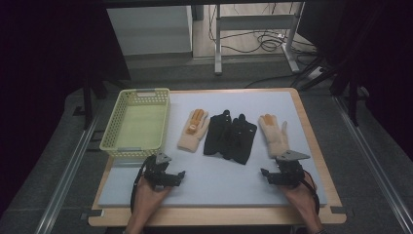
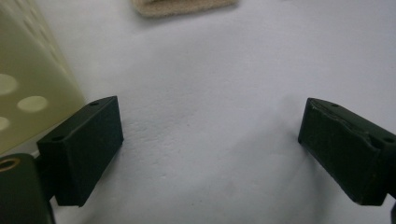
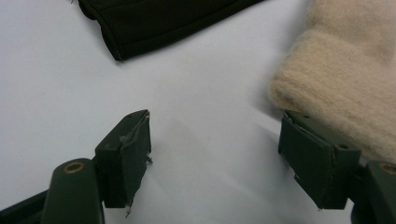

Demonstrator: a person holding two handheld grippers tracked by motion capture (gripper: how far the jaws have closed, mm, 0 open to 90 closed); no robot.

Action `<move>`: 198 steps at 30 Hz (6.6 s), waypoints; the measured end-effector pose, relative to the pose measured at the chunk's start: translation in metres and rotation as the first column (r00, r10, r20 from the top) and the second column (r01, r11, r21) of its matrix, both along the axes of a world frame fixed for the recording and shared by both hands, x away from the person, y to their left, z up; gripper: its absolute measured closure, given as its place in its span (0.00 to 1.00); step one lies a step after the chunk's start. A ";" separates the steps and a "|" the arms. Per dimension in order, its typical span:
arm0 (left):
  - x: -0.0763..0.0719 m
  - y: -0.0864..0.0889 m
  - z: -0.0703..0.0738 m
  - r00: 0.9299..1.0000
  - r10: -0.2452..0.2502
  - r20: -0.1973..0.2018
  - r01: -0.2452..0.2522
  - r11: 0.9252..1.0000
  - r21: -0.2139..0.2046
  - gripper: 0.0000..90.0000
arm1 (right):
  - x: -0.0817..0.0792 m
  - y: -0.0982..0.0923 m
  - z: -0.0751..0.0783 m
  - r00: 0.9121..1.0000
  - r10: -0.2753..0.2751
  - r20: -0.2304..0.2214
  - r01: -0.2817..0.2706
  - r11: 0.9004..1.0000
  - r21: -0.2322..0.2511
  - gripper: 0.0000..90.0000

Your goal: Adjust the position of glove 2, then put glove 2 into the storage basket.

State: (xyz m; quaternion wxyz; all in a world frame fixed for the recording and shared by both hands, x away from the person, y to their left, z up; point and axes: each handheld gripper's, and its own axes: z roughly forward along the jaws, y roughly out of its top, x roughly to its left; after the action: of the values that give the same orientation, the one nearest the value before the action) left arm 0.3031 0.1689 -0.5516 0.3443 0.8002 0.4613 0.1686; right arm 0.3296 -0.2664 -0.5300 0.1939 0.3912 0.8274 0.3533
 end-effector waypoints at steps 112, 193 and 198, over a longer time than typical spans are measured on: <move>0.000 0.000 0.000 1.000 0.001 0.000 -0.001 1.000 -0.002 0.08 | 0.048 0.086 0.046 0.992 0.125 0.012 -0.126 0.984 0.125 0.75; 0.000 0.000 0.000 1.000 0.000 0.000 0.000 1.000 -0.002 0.08 | 0.136 0.167 0.066 0.993 0.120 -0.013 -0.119 0.991 0.053 0.77; 0.000 0.000 0.000 1.000 0.000 -0.001 0.000 1.000 -0.002 0.08 | 0.149 0.153 0.057 0.996 0.085 -0.010 -0.085 0.996 0.029 0.77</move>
State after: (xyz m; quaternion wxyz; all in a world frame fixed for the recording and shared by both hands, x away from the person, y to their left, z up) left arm 0.3029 0.1690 -0.5518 0.3449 0.7999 0.4616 0.1678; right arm 0.4783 -0.1135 -0.4735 0.1683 0.3604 0.8393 0.3706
